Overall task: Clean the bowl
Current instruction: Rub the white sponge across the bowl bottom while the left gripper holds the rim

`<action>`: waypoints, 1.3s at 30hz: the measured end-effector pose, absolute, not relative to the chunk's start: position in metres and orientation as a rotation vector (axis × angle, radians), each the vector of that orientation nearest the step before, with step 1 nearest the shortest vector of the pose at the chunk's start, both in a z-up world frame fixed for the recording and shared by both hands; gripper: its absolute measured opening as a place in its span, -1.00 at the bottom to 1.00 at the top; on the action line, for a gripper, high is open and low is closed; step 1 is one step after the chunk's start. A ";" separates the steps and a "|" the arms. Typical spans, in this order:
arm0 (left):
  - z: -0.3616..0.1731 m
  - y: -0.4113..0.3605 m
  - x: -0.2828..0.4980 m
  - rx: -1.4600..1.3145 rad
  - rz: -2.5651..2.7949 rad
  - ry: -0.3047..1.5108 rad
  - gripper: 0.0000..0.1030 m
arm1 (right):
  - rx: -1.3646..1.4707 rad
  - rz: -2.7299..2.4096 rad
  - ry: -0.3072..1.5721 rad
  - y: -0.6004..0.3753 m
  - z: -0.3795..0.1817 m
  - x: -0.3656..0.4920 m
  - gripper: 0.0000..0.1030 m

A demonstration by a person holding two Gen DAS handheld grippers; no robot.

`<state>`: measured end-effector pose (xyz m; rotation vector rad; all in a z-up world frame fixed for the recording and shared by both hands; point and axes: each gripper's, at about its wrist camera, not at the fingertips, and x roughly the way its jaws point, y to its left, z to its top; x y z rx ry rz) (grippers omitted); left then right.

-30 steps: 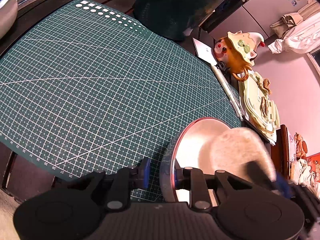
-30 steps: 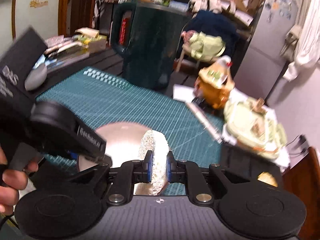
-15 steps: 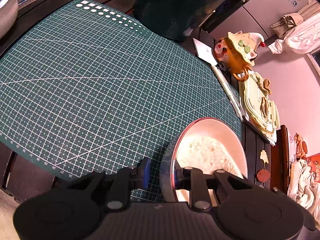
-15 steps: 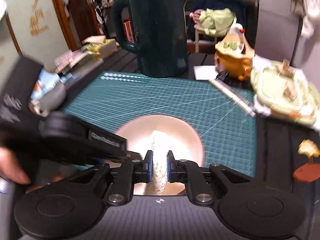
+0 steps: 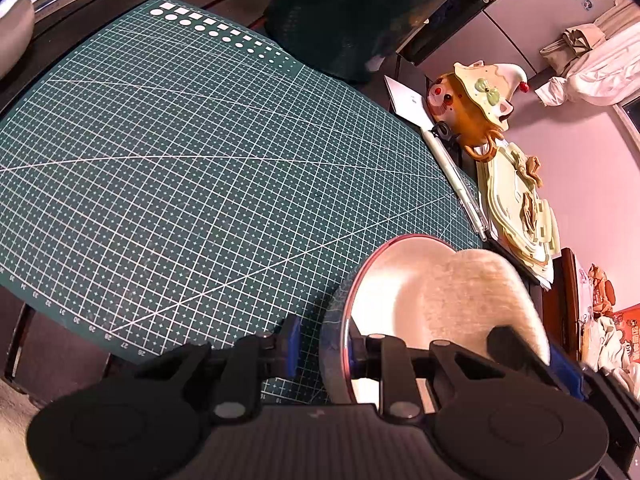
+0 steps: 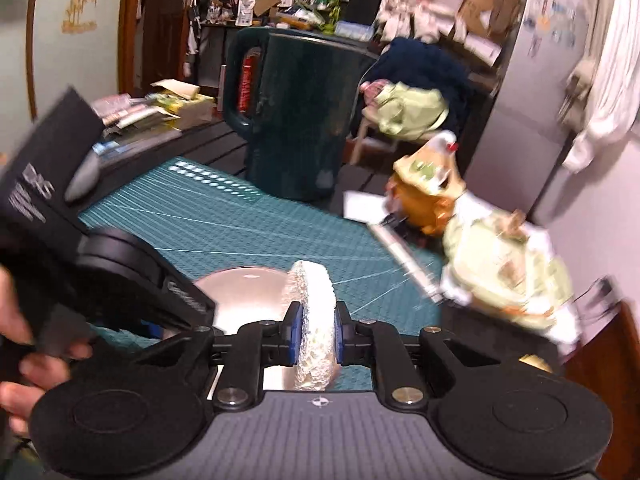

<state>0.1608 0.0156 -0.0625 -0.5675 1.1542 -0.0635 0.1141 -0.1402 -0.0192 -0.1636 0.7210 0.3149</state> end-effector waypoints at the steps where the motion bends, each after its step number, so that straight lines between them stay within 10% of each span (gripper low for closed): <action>1: -0.062 0.016 0.161 -0.568 -0.063 1.154 -0.57 | -0.104 0.330 0.745 -0.146 -0.019 0.117 -0.75; 39: -0.059 0.014 0.161 -0.575 -0.061 1.155 -0.57 | 0.181 0.416 0.906 -0.151 -0.057 0.137 -0.68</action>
